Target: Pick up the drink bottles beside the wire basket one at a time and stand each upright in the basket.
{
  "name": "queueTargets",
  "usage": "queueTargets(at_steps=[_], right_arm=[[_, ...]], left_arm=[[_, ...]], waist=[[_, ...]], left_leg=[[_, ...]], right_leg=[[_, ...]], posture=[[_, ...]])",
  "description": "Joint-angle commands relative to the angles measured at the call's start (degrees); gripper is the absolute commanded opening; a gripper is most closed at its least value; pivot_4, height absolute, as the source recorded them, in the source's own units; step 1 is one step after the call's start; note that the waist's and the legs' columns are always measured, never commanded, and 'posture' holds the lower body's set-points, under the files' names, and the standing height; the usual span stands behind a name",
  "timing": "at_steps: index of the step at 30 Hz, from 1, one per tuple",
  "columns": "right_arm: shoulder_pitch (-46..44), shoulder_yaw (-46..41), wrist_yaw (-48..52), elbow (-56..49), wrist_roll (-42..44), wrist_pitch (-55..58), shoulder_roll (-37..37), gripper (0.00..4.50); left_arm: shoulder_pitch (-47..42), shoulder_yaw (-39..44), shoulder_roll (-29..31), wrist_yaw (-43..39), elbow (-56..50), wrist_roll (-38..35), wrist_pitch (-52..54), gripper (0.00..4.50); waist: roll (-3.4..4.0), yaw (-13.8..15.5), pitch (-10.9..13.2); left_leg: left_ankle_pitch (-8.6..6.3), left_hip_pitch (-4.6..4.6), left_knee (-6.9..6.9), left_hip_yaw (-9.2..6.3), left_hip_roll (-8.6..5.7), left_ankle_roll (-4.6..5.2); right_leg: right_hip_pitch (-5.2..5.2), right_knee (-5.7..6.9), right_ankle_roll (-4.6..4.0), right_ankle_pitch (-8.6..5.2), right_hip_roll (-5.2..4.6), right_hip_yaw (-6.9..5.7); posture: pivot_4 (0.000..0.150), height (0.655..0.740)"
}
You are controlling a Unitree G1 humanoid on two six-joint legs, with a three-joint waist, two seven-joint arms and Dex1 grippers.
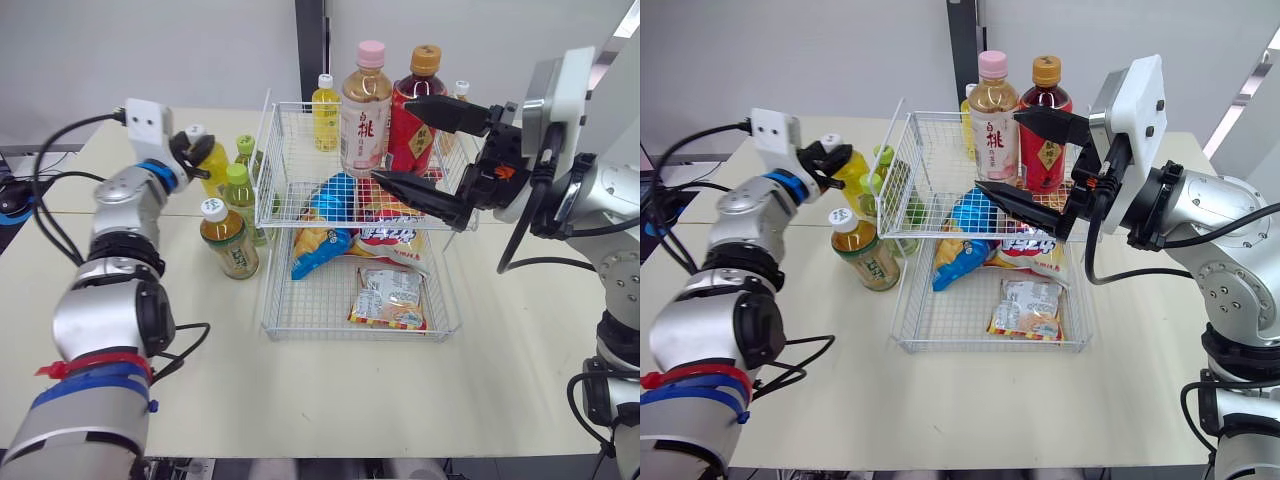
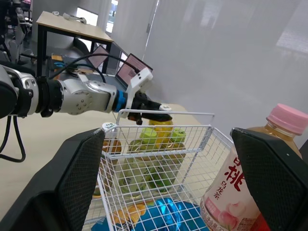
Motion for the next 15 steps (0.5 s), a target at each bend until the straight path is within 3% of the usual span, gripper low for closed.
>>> queueTargets(at_steps=[1,7,15], right_arm=[[-0.3,-1.6,0.1,-0.4,0.6,-1.4,0.0,4.50],[-1.0,-0.7,1.2,1.2,-0.2,-2.8,1.1,4.50],[-1.5,0.6,2.2,3.3,-1.9,-5.6,2.5,4.50]], left_arm=[[-2.9,2.3,5.2,-5.0,-6.6,-3.1,2.0,1.35],[-5.4,2.6,13.3,-17.9,-13.0,-6.8,14.0,1.35],[-20.2,0.0,20.6,-31.8,-14.0,-8.1,29.9,1.35]], waist=[[0.00,0.0,0.0],[0.00,0.1,0.0],[-0.14,0.2,0.1]], left_leg=[[0.00,-0.03,0.00,0.00,-0.01,0.00],[0.00,-0.05,0.02,-0.01,-0.01,0.00],[0.00,-0.20,0.07,-0.11,-0.01,0.00]], right_leg=[[-0.02,0.00,0.00,0.00,0.00,0.00],[-0.02,-0.01,0.00,0.00,-0.01,-0.01],[-0.07,-0.05,0.01,-0.01,0.03,-0.08]], posture=[[0.150,0.7400],[0.150,0.7400],[0.150,0.7400]])
